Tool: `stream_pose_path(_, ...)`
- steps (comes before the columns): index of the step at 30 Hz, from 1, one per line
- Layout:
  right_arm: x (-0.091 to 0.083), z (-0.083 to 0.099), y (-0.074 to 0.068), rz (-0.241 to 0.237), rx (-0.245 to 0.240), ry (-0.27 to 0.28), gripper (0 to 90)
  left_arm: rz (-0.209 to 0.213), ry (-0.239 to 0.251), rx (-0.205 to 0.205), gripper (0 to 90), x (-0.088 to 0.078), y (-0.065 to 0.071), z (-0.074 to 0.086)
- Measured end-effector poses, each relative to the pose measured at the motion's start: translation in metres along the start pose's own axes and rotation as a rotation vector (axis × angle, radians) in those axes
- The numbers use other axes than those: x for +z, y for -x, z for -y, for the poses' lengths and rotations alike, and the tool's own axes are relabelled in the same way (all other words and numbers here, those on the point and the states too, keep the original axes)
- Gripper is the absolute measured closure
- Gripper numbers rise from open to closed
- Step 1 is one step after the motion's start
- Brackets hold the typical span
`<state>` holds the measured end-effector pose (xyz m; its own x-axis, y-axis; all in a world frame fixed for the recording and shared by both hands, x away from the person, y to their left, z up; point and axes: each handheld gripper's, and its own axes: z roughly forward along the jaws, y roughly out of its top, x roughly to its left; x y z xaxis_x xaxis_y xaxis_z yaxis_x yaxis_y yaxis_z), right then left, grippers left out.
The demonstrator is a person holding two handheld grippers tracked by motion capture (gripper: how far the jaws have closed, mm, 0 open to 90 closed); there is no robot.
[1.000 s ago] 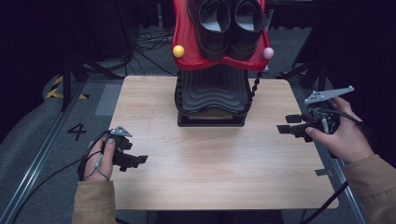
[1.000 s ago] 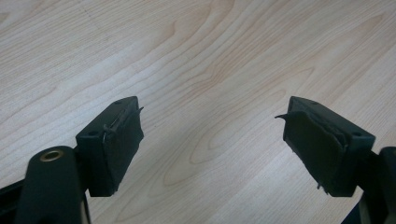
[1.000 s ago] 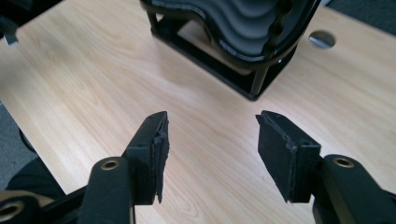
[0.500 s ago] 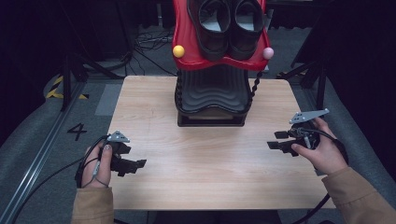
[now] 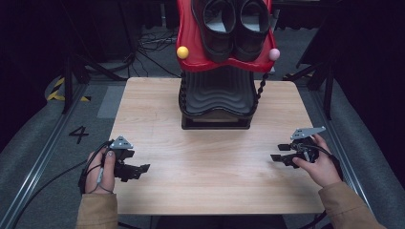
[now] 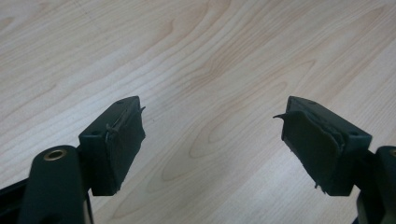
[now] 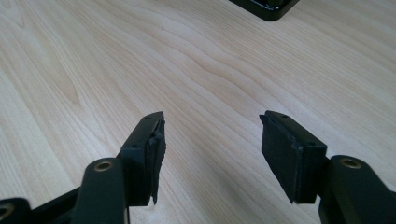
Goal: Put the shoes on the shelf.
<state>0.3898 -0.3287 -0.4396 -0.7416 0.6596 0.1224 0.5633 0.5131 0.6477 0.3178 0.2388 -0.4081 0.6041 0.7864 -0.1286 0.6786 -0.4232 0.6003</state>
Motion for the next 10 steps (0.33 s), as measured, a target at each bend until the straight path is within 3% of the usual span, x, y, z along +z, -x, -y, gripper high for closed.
stream_pose_path(3, 0.004, 0.006, 0.0, 0.007, -0.001, 0.015, 40.6, -0.002, 0.001, -0.002, 21.4, 0.0, 0.0, -0.001)
stream_pose_path(7, 0.006, 0.012, 0.0, -0.003, 0.051, 0.092, 40.5, -0.012, -0.005, -0.006, 21.2, 0.002, -0.001, -0.001)
stream_pose_path(10, 0.008, 0.014, -0.001, -0.004, 0.055, 0.09, 40.3, -0.014, -0.011, -0.014, 21.0, 0.003, -0.001, -0.001)
